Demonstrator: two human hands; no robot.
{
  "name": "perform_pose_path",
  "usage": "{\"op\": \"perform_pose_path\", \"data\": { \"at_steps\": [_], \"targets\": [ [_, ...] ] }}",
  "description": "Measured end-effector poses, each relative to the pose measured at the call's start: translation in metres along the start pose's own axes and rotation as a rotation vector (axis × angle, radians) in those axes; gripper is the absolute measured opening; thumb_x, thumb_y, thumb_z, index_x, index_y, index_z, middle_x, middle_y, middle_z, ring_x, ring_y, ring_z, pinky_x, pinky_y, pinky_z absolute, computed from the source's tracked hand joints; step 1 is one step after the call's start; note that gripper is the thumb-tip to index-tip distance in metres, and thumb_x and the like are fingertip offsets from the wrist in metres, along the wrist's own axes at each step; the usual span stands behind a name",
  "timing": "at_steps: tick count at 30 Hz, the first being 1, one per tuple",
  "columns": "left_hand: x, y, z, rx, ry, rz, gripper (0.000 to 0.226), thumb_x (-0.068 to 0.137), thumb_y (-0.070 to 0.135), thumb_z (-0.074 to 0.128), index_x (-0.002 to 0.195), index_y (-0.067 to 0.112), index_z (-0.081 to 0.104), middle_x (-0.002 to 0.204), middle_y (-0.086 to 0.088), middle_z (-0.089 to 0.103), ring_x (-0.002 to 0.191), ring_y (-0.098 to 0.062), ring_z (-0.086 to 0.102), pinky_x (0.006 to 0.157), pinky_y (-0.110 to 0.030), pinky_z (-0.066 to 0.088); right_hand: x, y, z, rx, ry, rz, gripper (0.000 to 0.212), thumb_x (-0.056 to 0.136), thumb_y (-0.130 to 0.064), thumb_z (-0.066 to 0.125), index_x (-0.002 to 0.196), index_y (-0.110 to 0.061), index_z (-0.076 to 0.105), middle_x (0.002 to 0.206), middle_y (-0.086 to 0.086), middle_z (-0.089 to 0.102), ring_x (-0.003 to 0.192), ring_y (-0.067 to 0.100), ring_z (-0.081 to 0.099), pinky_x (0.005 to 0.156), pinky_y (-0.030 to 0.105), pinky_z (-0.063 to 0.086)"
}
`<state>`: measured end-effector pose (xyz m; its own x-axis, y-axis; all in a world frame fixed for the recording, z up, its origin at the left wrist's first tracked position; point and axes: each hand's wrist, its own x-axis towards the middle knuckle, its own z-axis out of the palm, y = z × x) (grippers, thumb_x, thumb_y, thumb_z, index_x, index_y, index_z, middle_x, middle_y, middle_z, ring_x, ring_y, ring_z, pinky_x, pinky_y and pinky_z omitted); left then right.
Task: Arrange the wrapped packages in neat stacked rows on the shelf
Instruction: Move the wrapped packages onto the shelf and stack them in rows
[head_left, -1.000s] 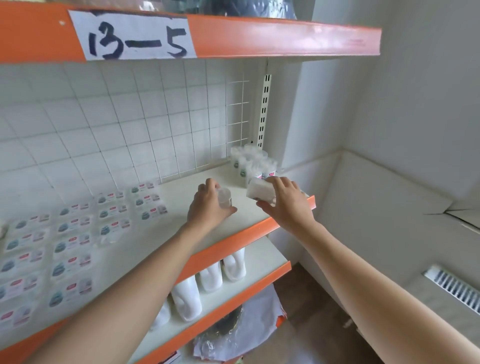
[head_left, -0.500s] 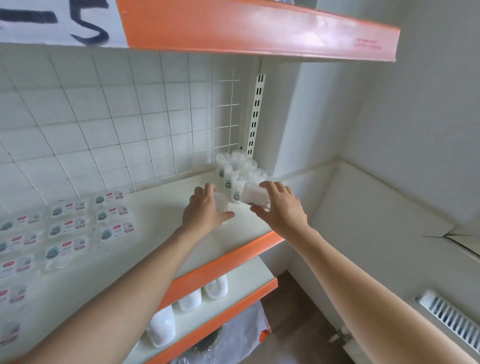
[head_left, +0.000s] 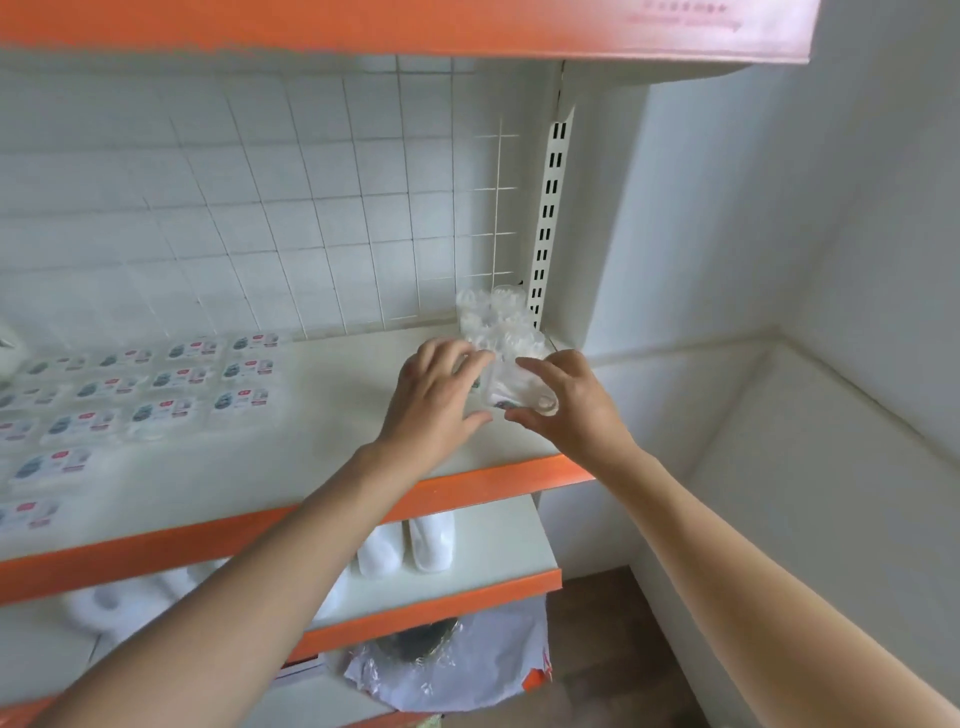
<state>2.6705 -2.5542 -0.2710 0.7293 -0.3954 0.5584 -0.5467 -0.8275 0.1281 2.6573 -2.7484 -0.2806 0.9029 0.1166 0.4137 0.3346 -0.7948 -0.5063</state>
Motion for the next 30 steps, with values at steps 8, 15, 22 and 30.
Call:
{"op": "perform_pose_path", "data": {
  "at_steps": [8, 15, 22, 30],
  "targets": [
    [-0.006, 0.033, 0.007, -0.263, -0.121, -0.246, 0.054, 0.079, 0.024, 0.077, 0.127, 0.015, 0.055, 0.124, -0.002, 0.059, 0.115, -0.023, 0.053, 0.092, -0.036, 0.045, 0.006, 0.012, -0.02, 0.48, -0.121, 0.051, 0.047, 0.082, -0.03, 0.075, 0.124, -0.027, 0.056, 0.113, -0.005, 0.062, 0.099, 0.005, 0.06, 0.087, 0.017, 0.049],
    [-0.004, 0.039, 0.004, -0.667, -0.265, -0.491, 0.039, 0.094, 0.029, 0.059, 0.131, 0.016, 0.052, 0.116, 0.002, 0.065, 0.098, -0.011, 0.061, 0.089, -0.026, 0.048, 0.022, 0.007, -0.032, 0.613, -0.107, 0.173, 0.013, 0.096, -0.03, 0.057, 0.1, -0.021, 0.065, 0.092, -0.01, 0.069, 0.082, 0.005, 0.066, 0.074, 0.018, 0.053],
    [-0.004, 0.041, 0.008, -0.903, -0.307, -0.557, 0.04, 0.085, 0.042, 0.055, 0.121, 0.025, 0.057, 0.104, 0.003, 0.069, 0.095, -0.012, 0.067, 0.091, -0.039, 0.053, 0.028, 0.002, -0.031, 0.515, -0.09, 0.233, 0.017, 0.094, -0.041, 0.057, 0.086, -0.028, 0.064, 0.077, -0.007, 0.064, 0.057, -0.003, 0.054, 0.059, 0.015, 0.047],
    [-0.006, 0.044, 0.015, -1.049, -0.308, -0.575, 0.032, 0.093, 0.023, 0.062, 0.124, 0.023, 0.053, 0.108, 0.003, 0.07, 0.098, -0.013, 0.068, 0.093, -0.037, 0.054, 0.026, 0.002, -0.034, 0.513, -0.104, 0.256, 0.015, 0.09, -0.044, 0.062, 0.09, -0.029, 0.066, 0.082, -0.009, 0.068, 0.077, 0.009, 0.064, 0.078, 0.032, 0.054]
  ]
}}
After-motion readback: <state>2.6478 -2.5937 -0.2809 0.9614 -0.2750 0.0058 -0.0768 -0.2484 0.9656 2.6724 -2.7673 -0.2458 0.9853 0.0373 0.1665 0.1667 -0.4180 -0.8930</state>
